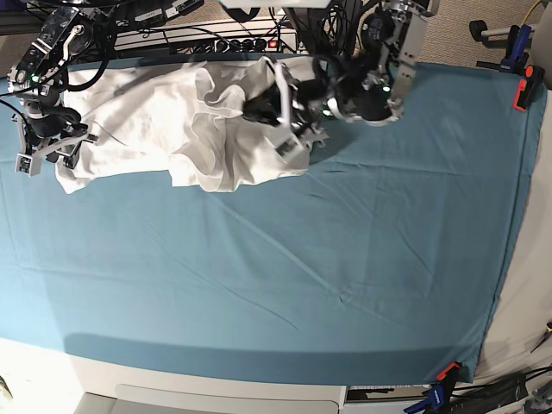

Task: Fold the T-shirt properly
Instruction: 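Lay the folded end onto the shirt with the left gripper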

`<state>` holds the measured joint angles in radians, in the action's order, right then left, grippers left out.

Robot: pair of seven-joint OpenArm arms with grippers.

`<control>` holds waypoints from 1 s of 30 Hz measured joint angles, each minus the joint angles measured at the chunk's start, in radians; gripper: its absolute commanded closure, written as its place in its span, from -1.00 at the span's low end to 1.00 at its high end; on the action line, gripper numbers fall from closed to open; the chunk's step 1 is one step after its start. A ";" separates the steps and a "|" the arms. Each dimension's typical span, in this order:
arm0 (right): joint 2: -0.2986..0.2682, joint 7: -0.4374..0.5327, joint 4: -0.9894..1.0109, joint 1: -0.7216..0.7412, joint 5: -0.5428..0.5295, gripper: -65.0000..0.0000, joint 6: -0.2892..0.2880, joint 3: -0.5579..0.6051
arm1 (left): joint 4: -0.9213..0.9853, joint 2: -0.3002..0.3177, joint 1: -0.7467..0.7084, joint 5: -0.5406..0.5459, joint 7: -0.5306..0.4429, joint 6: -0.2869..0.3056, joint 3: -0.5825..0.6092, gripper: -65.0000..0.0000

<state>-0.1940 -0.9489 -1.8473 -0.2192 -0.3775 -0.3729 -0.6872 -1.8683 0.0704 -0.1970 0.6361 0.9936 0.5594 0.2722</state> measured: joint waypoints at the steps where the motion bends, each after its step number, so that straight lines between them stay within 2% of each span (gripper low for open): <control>1: 0.000 0.000 0.000 0.000 -0.005 0.23 0.000 0.000 | 0.000 0.000 -0.001 0.000 0.000 -0.002 0.027 1.00; 9: 0.000 0.000 0.000 0.000 -0.005 0.23 0.000 0.000 | 0.000 -0.021 -0.008 -0.076 -0.027 0.013 0.217 1.00; 14: 0.000 0.000 0.000 0.000 -0.005 0.23 0.000 0.000 | 0.000 -0.023 -0.002 -0.082 -0.026 0.021 0.209 1.00; 17: 0.000 0.000 0.000 0.000 -0.005 0.23 0.000 0.000 | 0.000 -0.026 0.021 -0.116 -0.027 0.021 0.163 1.00; 24: 0.000 0.000 0.000 0.000 -0.005 0.23 0.000 0.000 | -0.004 -0.026 0.088 -0.246 -0.106 -0.134 -0.001 1.00; 30: 0.000 0.001 0.000 0.000 -0.005 0.23 0.000 0.000 | 0.002 -0.029 0.088 -0.258 -0.137 -0.149 0.000 1.00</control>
<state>-0.1940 -0.9482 -1.8473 -0.2192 -0.3824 -0.3729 -0.6872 -1.8668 0.0414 -0.1089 0.3782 0.8570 0.4107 0.2718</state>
